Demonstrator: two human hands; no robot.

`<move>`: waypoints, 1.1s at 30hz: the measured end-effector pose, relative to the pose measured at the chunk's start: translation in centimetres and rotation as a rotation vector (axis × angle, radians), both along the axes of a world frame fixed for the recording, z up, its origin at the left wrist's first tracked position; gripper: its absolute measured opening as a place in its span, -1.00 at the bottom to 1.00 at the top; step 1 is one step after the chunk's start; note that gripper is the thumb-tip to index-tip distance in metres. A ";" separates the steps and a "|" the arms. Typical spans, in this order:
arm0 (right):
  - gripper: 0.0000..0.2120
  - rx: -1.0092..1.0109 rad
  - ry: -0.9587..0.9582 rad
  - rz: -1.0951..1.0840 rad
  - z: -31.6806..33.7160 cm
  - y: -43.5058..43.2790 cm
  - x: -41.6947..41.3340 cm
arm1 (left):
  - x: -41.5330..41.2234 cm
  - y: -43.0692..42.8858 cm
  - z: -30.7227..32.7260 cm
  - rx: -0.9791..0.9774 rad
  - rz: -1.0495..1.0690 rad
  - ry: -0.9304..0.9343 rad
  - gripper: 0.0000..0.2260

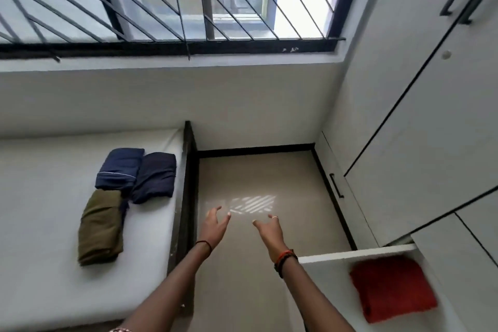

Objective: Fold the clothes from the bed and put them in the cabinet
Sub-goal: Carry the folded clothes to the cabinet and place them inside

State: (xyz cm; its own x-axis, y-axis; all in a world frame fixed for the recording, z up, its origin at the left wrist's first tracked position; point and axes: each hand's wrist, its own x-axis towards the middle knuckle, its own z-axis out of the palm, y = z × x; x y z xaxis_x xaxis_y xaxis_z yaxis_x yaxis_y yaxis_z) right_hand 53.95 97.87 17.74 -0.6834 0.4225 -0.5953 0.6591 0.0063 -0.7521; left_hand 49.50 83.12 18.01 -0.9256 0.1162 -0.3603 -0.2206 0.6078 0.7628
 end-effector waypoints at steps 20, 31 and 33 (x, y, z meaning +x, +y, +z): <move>-0.44 -0.047 0.007 0.334 2.2 -24.5 -7.4 | -2.9 -25.4 -0.2 0.073 0.451 -0.055 -0.59; -0.37 -0.017 -0.104 0.463 -4.2 -32.6 -15.5 | -10.3 -32.7 -4.7 0.081 0.582 -0.159 -0.60; -0.33 0.012 -0.109 0.469 -5.3 -33.9 -16.5 | -11.2 -34.2 -5.7 0.072 0.594 -0.179 -0.60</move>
